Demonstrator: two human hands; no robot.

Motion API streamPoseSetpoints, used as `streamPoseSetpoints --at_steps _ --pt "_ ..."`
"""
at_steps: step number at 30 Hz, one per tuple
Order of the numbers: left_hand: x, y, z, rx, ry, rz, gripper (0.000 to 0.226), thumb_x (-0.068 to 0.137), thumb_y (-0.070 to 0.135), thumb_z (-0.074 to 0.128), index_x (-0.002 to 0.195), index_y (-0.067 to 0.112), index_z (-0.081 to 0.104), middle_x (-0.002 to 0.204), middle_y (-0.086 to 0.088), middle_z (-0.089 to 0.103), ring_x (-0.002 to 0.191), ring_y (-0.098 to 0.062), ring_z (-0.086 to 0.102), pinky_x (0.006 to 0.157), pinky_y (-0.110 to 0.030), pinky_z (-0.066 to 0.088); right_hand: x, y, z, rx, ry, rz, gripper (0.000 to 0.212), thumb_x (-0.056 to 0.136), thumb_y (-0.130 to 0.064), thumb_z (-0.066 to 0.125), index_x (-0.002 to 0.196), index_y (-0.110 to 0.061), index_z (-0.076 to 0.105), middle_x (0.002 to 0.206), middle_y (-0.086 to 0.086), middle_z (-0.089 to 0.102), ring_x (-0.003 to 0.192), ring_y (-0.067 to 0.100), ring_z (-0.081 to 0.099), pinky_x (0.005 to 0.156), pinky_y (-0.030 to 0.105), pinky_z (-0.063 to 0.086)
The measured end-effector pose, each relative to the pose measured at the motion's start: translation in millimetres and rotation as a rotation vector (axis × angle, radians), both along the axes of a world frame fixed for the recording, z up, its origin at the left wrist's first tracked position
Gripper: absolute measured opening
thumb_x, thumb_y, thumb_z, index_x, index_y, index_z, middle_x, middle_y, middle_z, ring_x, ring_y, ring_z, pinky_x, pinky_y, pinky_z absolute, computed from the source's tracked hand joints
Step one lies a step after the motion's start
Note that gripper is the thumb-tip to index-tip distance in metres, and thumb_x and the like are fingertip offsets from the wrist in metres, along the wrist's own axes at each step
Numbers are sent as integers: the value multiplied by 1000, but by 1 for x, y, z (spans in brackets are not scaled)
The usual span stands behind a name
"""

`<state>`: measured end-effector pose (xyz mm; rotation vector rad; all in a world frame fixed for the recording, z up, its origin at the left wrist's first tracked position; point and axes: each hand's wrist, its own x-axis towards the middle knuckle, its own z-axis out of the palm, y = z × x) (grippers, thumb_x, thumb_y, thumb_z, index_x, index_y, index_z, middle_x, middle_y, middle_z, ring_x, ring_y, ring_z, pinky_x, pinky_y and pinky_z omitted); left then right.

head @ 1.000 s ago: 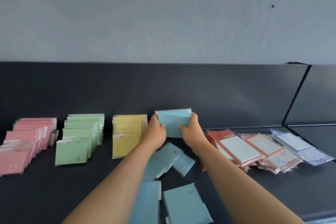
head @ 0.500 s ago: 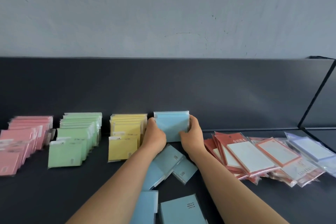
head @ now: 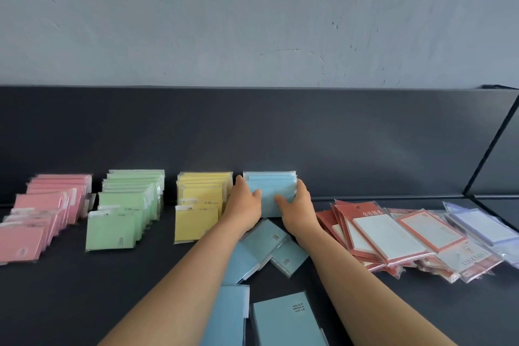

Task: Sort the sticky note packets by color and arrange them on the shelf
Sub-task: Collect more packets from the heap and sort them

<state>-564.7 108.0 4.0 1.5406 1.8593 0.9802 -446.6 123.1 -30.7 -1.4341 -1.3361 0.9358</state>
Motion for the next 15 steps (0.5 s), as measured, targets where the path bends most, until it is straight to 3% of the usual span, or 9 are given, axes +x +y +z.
streamPoseSetpoints --at_steps 3,6,8,10,13,15 --pt "0 -2 4 14 -2 -14 29 100 19 41 125 3 40 125 -9 41 105 -18 37 84 -25 28 0 -2 3 -10 2 -13 28 91 -18 57 116 -20 46 121 4 50 100 18 57 86 34 50" --pt "-3 -1 4 23 -23 -21 31 100 20 42 125 2 39 134 -15 43 115 -26 43 88 -32 37 0 -5 9 -27 -16 -16 28 91 -21 57 116 -17 44 124 4 47 101 18 55 82 31 47" --pt "-7 -1 6 50 -27 -33 41 100 22 43 136 4 34 143 -12 40 129 -28 39 101 -35 36 0 -9 17 -24 -32 -20 30 92 -22 57 117 -14 42 127 3 44 104 19 54 82 32 46" --pt "-13 -8 12 88 -50 -70 53 101 24 44 147 8 24 151 -6 33 137 -22 34 106 -29 29 1 -16 26 -9 -46 -8 33 94 -24 56 120 -12 40 132 1 40 108 19 51 85 31 46" --pt "-27 -25 17 159 -33 -153 52 97 23 53 145 14 34 143 -2 46 128 -16 46 104 -28 36 8 -33 39 -10 -119 48 49 98 -24 50 140 -11 29 138 -2 34 118 18 45 87 22 35" --pt "-37 -40 16 126 88 -223 48 93 26 61 138 18 46 134 1 55 120 -14 52 101 -30 42 16 -43 39 2 -212 104 49 98 -24 50 143 -17 32 146 -1 39 122 17 47 88 20 37"
